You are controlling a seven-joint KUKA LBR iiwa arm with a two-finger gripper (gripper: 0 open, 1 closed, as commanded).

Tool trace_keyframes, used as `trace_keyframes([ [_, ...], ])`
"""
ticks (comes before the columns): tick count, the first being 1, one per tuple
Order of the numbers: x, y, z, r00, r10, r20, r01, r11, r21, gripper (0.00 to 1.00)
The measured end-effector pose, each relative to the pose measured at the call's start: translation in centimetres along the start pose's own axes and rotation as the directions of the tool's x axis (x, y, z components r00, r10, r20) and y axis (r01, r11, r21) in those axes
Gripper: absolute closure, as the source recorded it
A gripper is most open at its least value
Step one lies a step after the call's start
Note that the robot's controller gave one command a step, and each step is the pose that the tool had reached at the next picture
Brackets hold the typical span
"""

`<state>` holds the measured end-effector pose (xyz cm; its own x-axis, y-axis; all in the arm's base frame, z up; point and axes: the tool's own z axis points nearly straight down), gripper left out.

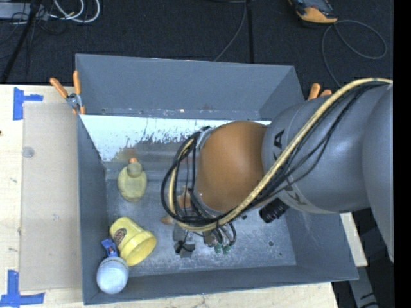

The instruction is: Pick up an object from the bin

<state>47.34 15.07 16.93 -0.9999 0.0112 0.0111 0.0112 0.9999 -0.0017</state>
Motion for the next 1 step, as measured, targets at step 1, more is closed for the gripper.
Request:
trace_keyframes([
  [1, -2.69, -0.32, 2.95, 0.995, 0.099, -0.011, -0.099, 0.995, 0.005, 0.00],
])
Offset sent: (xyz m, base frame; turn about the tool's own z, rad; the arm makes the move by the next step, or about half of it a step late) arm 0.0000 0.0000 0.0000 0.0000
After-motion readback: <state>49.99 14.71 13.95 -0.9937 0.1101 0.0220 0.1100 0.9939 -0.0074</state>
